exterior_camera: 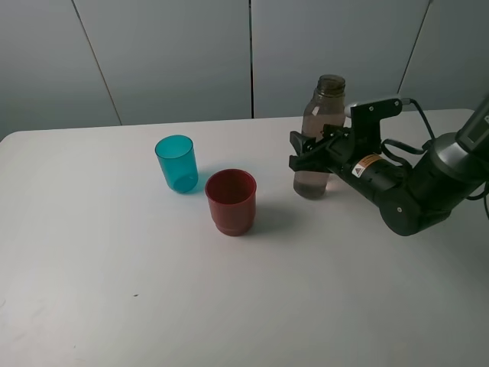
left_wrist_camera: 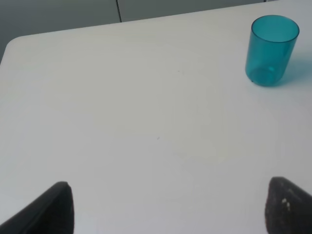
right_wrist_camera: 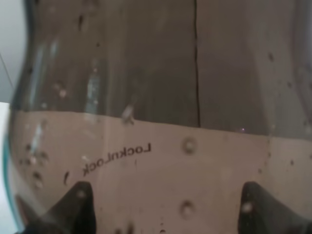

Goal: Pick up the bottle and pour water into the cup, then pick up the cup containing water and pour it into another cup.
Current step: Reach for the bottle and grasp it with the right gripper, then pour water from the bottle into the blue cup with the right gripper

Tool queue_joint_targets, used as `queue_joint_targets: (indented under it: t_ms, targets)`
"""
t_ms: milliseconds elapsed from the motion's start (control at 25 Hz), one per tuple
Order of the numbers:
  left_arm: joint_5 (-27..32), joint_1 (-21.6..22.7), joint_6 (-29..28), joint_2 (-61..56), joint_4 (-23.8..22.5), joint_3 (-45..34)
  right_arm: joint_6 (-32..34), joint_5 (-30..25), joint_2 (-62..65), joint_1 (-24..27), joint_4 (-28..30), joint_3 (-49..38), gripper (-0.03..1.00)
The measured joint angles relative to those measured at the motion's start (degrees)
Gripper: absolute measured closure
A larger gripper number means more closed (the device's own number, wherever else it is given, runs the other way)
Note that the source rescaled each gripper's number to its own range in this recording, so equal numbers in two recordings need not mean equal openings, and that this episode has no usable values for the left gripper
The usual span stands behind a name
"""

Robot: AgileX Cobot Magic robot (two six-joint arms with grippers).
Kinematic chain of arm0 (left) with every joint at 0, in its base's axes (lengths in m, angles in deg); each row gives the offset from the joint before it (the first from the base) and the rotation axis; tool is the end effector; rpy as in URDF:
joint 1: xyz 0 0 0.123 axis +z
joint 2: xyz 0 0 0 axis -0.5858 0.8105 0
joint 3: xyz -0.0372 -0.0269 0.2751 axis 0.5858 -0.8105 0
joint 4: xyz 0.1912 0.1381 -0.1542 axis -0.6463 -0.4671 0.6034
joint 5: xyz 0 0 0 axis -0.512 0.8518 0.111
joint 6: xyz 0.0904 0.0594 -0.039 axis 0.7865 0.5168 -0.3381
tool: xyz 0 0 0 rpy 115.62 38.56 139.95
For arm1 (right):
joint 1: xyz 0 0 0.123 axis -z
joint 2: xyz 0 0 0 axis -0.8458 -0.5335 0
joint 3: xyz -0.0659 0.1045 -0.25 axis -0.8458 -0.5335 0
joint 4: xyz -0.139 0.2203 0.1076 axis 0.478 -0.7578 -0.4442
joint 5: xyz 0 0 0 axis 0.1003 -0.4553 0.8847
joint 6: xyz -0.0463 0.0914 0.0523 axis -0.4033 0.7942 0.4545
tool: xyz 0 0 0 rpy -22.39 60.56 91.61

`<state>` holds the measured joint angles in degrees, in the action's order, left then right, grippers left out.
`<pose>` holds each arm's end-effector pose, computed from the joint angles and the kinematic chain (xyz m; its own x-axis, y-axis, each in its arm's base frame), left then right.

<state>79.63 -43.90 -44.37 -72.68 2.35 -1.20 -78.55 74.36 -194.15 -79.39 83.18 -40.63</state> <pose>0.0472 0.0033 0.2825 -0.4595 0.0654 -0.8857 0.0633 0.9972 0.0408 0.3292 0.1351 0.0371 -0.2229 0.0095 -0.9748 -0.3836 0.9184 0.0967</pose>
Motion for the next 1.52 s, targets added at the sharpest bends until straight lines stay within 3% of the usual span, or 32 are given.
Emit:
queue_joint_targets:
  t_ms: [440, 560, 720, 920, 1080, 1320, 1520]
  targets:
    - [0.0, 0.0, 0.0, 0.0, 0.0, 0.0, -1.0, -0.1, 0.0, 0.0, 0.1, 0.0, 0.97]
    - [0.0, 0.0, 0.0, 0.0, 0.0, 0.0, -3.5, -2.8, 1.6, 0.0, 1.1, 0.0, 0.97]
    - [0.0, 0.0, 0.0, 0.0, 0.0, 0.0, -9.3, -15.1, 7.9, 0.0, 3.3, 1.3, 0.97]
    - [0.0, 0.0, 0.0, 0.0, 0.0, 0.0, -14.0, -35.3, 16.4, 0.0, 8.6, 7.7, 0.97]
    - [0.0, 0.0, 0.0, 0.0, 0.0, 0.0, -14.9, -46.1, 17.7, -0.1, 14.9, 15.3, 0.97]
    - [0.0, 0.0, 0.0, 0.0, 0.0, 0.0, -15.8, -50.5, 16.5, -2.1, 20.8, 23.3, 0.97]
    - [0.0, 0.0, 0.0, 0.0, 0.0, 0.0, -22.8, -54.6, 13.2, -5.4, 21.2, 27.6, 0.97]
